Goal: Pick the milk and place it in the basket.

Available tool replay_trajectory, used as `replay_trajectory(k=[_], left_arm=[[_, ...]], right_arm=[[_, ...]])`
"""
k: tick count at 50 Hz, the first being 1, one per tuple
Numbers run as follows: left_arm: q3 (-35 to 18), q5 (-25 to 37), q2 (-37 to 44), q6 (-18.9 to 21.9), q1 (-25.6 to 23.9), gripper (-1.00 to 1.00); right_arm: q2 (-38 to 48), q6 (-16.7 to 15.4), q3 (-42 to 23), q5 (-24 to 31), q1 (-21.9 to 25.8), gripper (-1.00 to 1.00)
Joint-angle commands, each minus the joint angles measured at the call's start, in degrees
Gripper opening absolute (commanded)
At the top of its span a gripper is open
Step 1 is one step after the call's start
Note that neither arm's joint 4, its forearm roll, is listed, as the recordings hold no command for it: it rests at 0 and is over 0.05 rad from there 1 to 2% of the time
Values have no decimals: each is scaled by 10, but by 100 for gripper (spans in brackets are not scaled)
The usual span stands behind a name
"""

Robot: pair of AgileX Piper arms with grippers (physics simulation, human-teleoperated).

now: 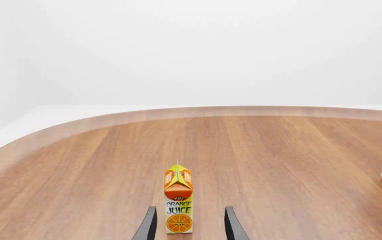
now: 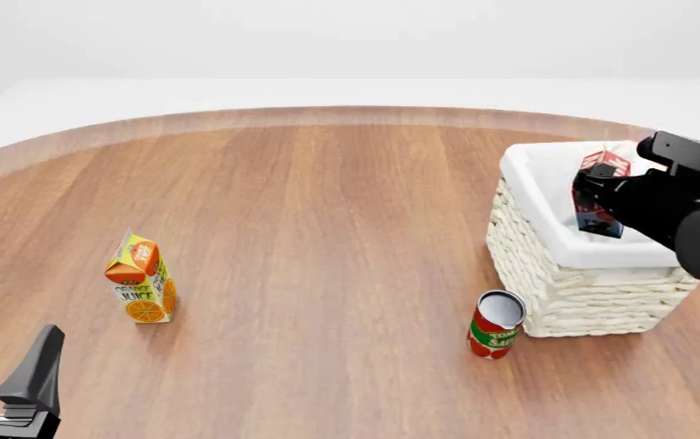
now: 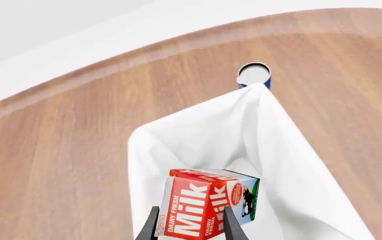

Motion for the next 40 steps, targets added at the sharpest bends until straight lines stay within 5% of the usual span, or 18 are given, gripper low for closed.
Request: replay_trajectory(k=[1, 40], left_arm=[[0, 0, 0, 0, 0, 100], [0, 0, 0, 0, 0, 100]], right_arm=[[18, 12, -22, -11, -7, -100], [85, 12, -52, -24, 1, -100]])
